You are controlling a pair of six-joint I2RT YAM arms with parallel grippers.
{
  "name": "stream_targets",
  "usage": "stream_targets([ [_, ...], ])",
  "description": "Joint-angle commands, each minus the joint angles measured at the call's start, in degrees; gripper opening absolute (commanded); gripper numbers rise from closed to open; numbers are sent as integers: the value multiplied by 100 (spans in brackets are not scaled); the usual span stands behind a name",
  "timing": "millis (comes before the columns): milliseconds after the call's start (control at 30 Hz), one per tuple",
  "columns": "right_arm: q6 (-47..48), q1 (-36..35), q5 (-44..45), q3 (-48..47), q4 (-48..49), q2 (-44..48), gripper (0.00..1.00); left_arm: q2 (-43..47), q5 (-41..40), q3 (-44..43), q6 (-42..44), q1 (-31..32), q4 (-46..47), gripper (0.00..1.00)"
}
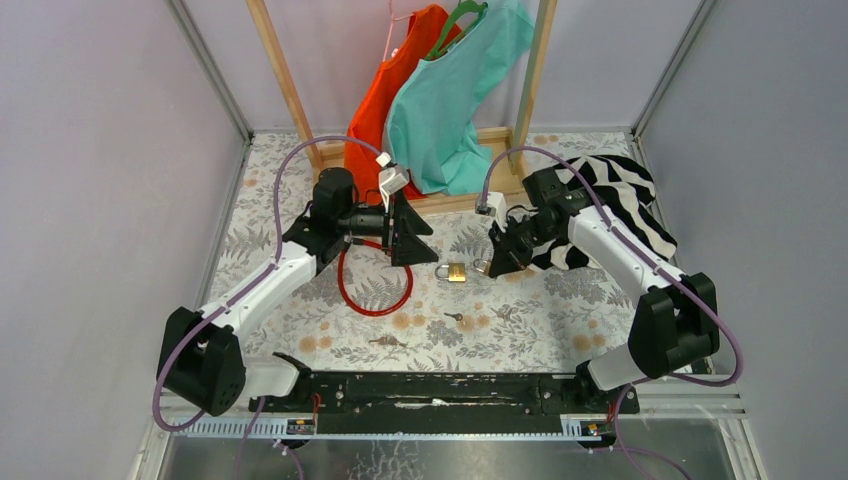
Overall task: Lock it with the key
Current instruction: Place the lock at the center of the board.
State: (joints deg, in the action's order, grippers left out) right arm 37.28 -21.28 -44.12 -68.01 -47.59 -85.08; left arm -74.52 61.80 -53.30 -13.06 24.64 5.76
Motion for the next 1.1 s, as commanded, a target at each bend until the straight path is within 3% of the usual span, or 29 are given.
stream_targets([
  [0,178,49,451,245,109,110,2,166,-139,-39,102,-57,-34,100],
  [267,246,159,1073,440,273,-625,7,228,-155,-5,93,-92,-45,100],
  [833,104,280,1387,160,682,-1864,15,318,-92,31,105,-159,-48,100],
  [1067,160,452,1512,38,709,-2006,29,340,-210,39,32,-185,-41,100],
])
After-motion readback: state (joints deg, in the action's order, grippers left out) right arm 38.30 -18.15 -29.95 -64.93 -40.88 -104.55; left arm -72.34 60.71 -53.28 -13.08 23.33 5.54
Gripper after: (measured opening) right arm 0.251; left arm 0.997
